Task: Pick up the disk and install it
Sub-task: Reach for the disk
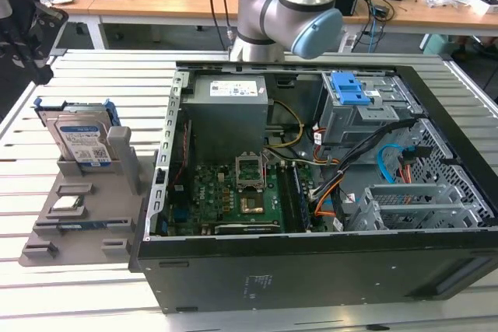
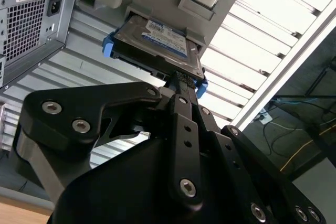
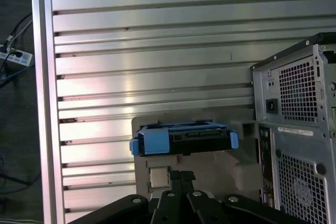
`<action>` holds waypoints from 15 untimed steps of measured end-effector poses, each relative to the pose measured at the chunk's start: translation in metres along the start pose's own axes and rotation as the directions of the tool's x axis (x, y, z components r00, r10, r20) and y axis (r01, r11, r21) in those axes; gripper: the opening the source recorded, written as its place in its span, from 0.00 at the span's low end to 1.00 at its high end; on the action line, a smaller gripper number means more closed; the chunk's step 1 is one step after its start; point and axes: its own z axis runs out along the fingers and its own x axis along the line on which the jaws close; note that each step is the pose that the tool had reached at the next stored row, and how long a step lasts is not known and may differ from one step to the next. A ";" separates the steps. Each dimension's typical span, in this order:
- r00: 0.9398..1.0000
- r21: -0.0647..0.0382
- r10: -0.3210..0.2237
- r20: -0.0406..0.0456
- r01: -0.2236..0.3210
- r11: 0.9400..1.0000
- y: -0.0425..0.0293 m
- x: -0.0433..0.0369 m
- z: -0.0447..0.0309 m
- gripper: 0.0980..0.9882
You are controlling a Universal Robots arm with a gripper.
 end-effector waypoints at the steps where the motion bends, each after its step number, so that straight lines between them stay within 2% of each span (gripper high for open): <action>1: 1.000 0.000 0.000 0.000 0.000 1.000 -0.0002 0.0026 -0.0001 0.01; 4: 1.000 0.000 0.000 0.000 0.000 1.000 -0.0006 0.0079 -0.0002 0.01; 7: 1.000 0.000 0.000 0.000 0.000 1.000 -0.0012 0.0168 -0.0004 0.01; 15: 1.000 0.000 0.000 0.000 0.000 1.000 -0.0014 0.0183 -0.0004 0.01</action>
